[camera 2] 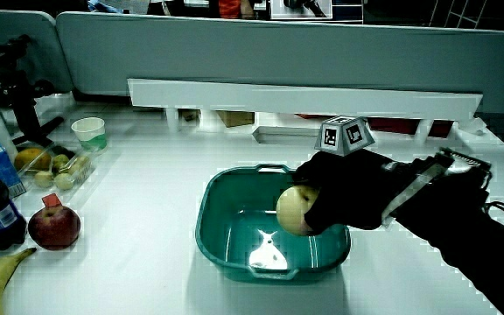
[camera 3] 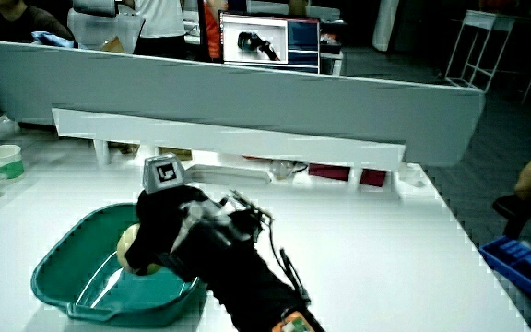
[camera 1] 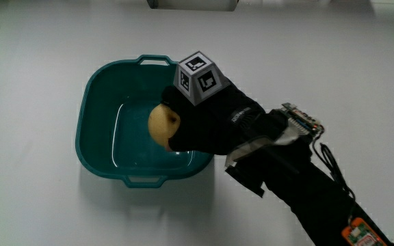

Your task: Pick pear from plate

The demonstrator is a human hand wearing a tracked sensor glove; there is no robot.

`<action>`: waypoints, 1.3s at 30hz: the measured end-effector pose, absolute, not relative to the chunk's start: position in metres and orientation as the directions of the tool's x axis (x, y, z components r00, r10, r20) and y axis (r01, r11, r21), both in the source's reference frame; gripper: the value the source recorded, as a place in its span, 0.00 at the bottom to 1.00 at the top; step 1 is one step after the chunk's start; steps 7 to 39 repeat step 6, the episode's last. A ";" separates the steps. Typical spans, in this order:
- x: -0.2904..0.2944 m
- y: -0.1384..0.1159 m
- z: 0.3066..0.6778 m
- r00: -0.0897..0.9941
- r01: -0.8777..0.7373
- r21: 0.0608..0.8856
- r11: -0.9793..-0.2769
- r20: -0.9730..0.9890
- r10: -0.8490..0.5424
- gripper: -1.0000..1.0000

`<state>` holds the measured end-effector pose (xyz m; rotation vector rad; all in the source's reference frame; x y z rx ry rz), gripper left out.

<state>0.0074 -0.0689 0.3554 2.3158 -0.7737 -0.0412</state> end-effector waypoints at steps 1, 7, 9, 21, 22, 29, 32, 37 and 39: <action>0.011 -0.066 0.348 0.820 -0.527 0.587 -0.615 0.158 -0.551 1.00; 0.029 -0.056 0.330 0.820 -0.529 0.560 -0.638 0.143 -0.555 1.00; 0.029 -0.056 0.330 0.820 -0.529 0.560 -0.638 0.143 -0.555 1.00; 0.029 -0.056 0.330 0.820 -0.529 0.560 -0.638 0.143 -0.555 1.00; 0.029 -0.056 0.330 0.820 -0.529 0.560 -0.638 0.143 -0.555 1.00; 0.029 -0.056 0.330 0.820 -0.529 0.560 -0.638 0.143 -0.555 1.00; 0.029 -0.056 0.330 0.820 -0.529 0.560 -0.638 0.143 -0.555 1.00; 0.029 -0.056 0.330 0.820 -0.529 0.560 -0.638 0.143 -0.555 1.00; 0.029 -0.056 0.330 0.820 -0.529 0.560 -0.638 0.143 -0.555 1.00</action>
